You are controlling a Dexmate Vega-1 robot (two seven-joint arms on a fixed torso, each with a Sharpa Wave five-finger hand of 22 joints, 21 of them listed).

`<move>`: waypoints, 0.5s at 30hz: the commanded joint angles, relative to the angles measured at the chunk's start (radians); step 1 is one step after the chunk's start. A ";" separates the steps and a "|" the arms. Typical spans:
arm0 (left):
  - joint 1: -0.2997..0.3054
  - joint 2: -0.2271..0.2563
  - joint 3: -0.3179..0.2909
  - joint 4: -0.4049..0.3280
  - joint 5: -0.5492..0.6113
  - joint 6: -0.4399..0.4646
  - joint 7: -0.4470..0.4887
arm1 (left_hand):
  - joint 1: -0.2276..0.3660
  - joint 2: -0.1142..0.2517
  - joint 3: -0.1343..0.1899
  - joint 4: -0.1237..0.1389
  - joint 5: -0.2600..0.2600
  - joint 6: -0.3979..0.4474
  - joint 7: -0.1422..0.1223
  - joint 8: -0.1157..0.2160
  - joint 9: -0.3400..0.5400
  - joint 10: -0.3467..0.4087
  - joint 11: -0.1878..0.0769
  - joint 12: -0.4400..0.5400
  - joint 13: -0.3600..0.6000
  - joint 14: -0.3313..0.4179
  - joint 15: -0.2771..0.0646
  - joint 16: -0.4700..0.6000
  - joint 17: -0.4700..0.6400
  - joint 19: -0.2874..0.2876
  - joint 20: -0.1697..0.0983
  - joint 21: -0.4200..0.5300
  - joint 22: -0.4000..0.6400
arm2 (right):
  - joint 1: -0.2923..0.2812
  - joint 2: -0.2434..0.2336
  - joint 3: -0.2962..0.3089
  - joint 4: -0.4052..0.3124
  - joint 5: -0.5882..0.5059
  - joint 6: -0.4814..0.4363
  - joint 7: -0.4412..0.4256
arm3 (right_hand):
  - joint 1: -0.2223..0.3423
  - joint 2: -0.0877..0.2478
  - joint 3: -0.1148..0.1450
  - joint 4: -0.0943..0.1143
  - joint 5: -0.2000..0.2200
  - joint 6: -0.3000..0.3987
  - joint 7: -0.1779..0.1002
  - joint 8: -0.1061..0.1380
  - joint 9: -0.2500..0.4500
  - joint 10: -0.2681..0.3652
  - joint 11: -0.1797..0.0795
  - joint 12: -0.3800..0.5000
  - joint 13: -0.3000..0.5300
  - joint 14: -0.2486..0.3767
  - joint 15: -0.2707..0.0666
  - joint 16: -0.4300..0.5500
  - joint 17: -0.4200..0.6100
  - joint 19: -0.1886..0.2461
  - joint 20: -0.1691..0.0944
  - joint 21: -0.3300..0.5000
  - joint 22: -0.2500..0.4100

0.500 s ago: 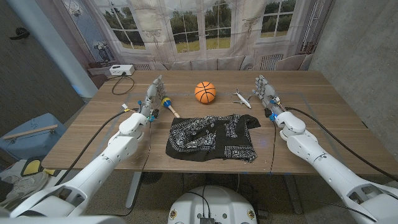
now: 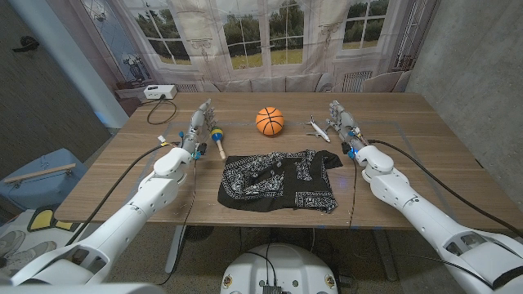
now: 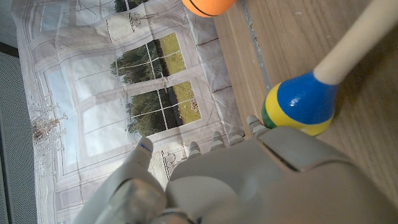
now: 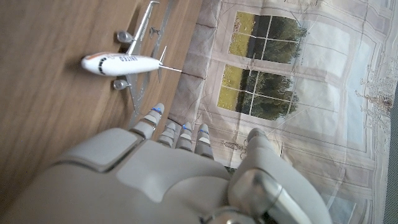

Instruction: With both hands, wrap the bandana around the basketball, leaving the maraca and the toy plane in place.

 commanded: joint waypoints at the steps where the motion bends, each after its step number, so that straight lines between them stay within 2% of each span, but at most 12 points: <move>1: -0.008 0.004 0.015 -0.042 0.020 0.043 0.035 | -0.004 0.008 0.002 0.004 0.005 -0.110 -0.002 0.007 0.004 -0.115 0.012 0.009 0.003 -0.144 0.001 0.011 0.005 -0.104 0.011 0.011 0.002 | -0.014 -0.042 -0.022 -0.017 -0.117 0.011 -0.097 | 0.019 0.000 0.010 -0.012 0.005 0.022 0.008 0.011 0.003 0.020 0.019 0.010 0.002 0.012 0.021 0.009 0.002 0.015 0.008 0.000 0.003; 7: -0.012 0.009 0.022 -0.054 0.021 0.067 0.036 | -0.004 0.006 0.000 0.005 0.005 -0.089 0.007 0.013 0.004 -0.096 0.026 0.014 0.004 -0.126 0.004 0.016 0.005 -0.082 0.014 0.018 0.003 | -0.054 -0.074 -0.025 -0.068 -0.179 0.008 -0.168 | 0.039 0.001 0.019 -0.027 0.002 0.036 0.014 0.013 0.004 0.053 0.042 0.019 0.003 0.039 0.046 0.016 0.002 0.032 0.018 0.001 0.004; 15: -0.008 0.025 0.024 -0.082 0.030 0.085 0.044 | -0.004 0.004 -0.003 0.007 0.006 -0.077 0.008 0.014 0.005 -0.080 0.037 0.018 0.005 -0.118 0.005 0.017 0.005 -0.078 0.018 0.017 0.004 | -0.108 -0.111 -0.040 -0.146 -0.294 -0.008 -0.279 | 0.056 0.002 0.025 -0.039 0.000 0.056 0.021 0.018 0.004 0.082 0.053 0.027 0.004 0.056 0.055 0.020 0.003 0.039 0.021 0.001 0.005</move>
